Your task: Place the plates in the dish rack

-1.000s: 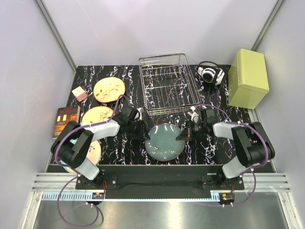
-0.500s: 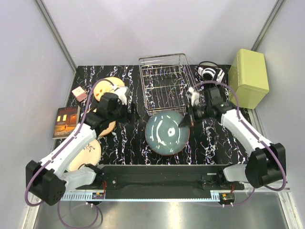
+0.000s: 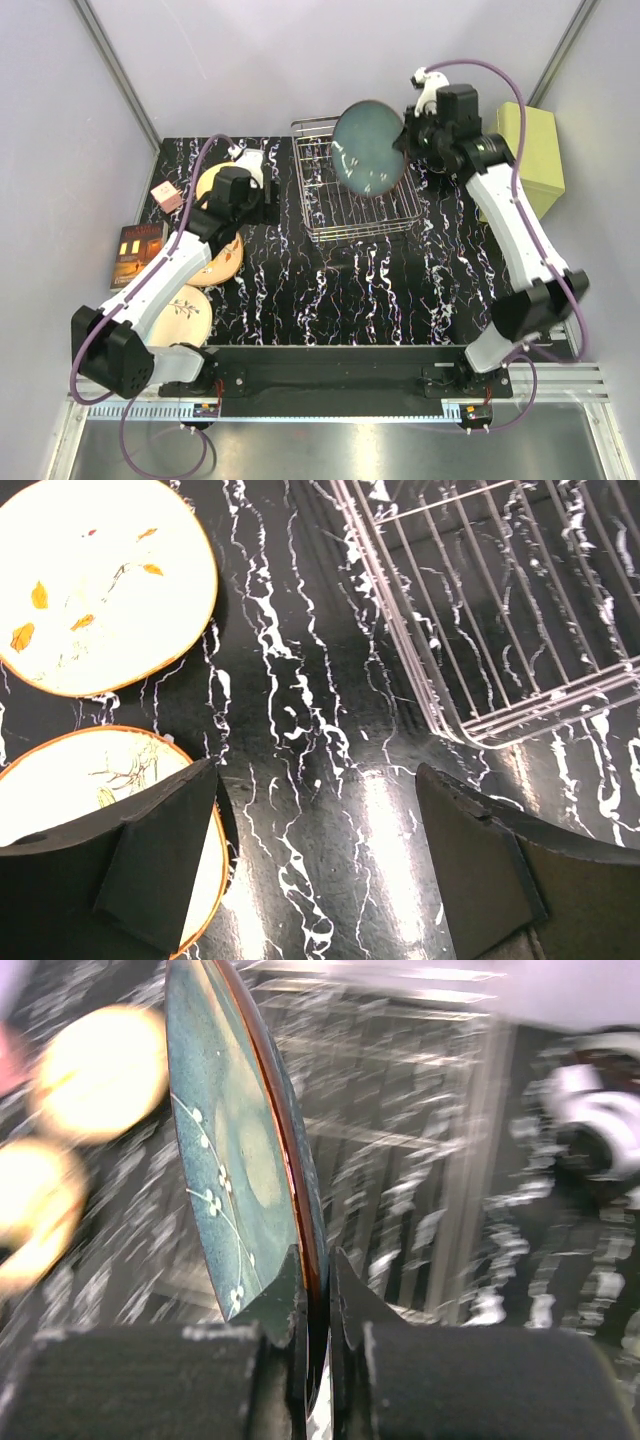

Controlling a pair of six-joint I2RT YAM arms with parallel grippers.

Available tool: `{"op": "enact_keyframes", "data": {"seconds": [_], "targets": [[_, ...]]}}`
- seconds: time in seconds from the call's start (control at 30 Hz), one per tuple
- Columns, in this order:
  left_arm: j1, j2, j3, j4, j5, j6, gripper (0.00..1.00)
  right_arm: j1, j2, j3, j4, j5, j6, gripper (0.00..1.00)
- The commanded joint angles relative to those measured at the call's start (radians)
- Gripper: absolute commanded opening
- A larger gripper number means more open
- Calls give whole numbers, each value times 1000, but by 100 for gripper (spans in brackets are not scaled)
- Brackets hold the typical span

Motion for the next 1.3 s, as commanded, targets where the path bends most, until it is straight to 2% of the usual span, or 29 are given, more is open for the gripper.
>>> {"op": "enact_keyframes", "data": {"seconds": [0.0,0.07,0.1,0.2,0.37,0.57,1.27], "targets": [[20,0,34,87,-38,-22,85,3,156,240,189,392,61,0],[35,0,25,100,-33,-29,85,1,203,294,229,470,66,0],[42,-1,16,103,-32,-29,85,6,252,337,279,574,57,0],[60,5,4,110,-30,-29,85,9,374,475,312,693,-30,0],[75,17,-9,110,-32,-33,85,10,525,659,321,744,-132,0],[98,33,-28,117,-35,-42,85,13,649,762,321,778,-158,0],[103,50,-58,120,-29,-57,85,79,738,729,276,840,-175,0]]}}
